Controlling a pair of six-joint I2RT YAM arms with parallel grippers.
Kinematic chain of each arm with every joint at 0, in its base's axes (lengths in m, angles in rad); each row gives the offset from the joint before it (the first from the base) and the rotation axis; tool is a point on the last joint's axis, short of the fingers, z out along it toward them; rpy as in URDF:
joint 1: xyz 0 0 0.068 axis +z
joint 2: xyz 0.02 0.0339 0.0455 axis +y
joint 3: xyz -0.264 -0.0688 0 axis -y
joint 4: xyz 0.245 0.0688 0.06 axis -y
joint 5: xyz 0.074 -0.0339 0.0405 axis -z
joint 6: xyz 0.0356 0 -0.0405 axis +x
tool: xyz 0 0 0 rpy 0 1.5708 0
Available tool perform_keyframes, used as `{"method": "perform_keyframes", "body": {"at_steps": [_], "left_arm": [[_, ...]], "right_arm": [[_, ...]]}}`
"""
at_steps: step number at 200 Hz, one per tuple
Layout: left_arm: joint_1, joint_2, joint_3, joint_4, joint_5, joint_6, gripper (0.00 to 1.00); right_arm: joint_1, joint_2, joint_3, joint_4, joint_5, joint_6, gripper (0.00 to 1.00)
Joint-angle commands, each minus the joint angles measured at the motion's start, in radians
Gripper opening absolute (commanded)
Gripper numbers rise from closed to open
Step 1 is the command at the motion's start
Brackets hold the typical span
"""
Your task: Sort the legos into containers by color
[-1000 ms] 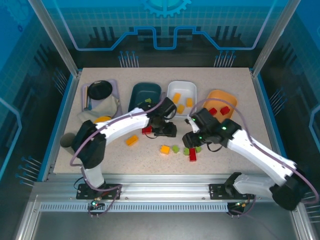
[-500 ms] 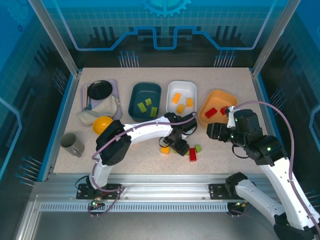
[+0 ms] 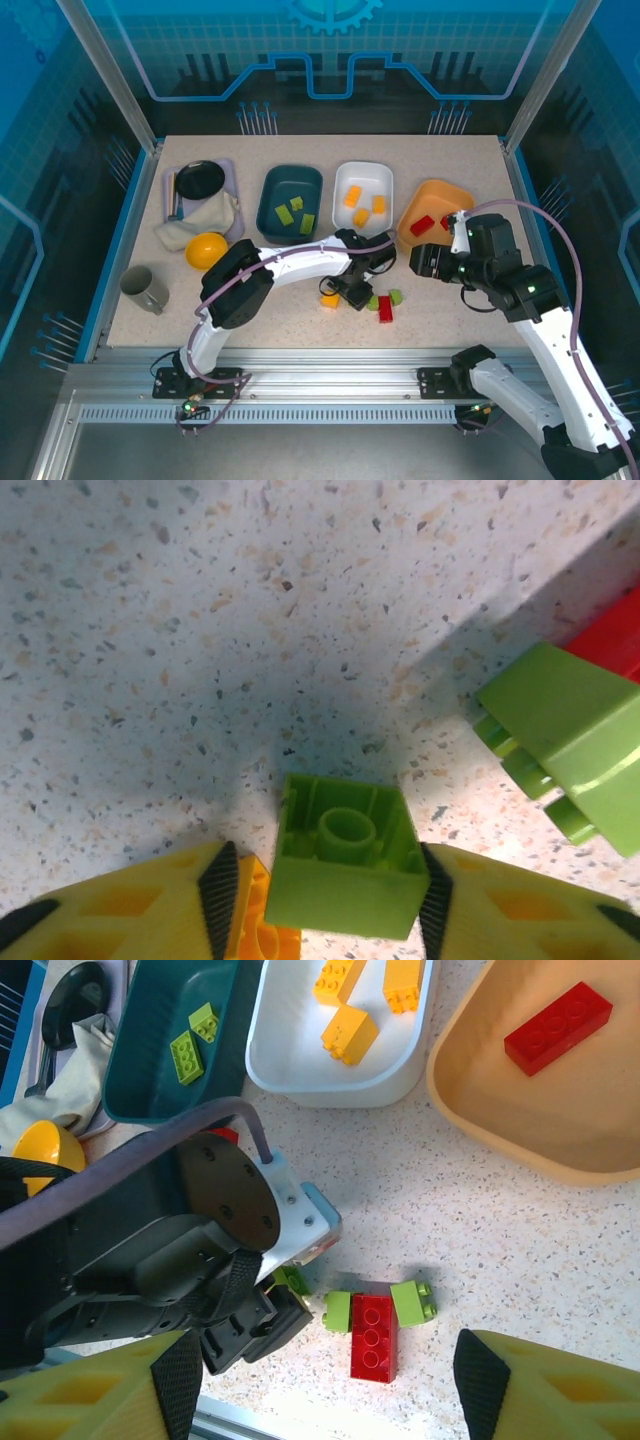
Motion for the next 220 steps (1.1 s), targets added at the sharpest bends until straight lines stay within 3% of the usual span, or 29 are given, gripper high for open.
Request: {"method": "perform_keyframes", "body": {"at_steps": [1,62,122,186,220], "left_arm": [[-0.005,0.012,-0.003,0.01,0.006,-0.001,0.47],[0.011,-0.071,-0.026,0.055,-0.062,-0.068,0.34],[0.305,-0.294,-0.024,0.045,-0.078,-0.267,0.33],[0.62,-0.073,0.211,0.06,-0.097,-0.422,0.34],[0.702,0.126,0.408,0.056,-0.053,-0.47,0.34]], "right_arm": [[-0.016,0.005,-0.016,0.009,-0.025,0.012,0.7],[-0.018,0.022,-0.021,0.011,-0.039,0.002,0.68],[0.007,0.119,-0.048,0.182,-0.302,-0.125,0.69],[0.161,0.401,0.044,0.439,-0.278,-0.201,0.7],[0.196,0.516,0.101,0.502,-0.271,-0.214,0.7]]}}
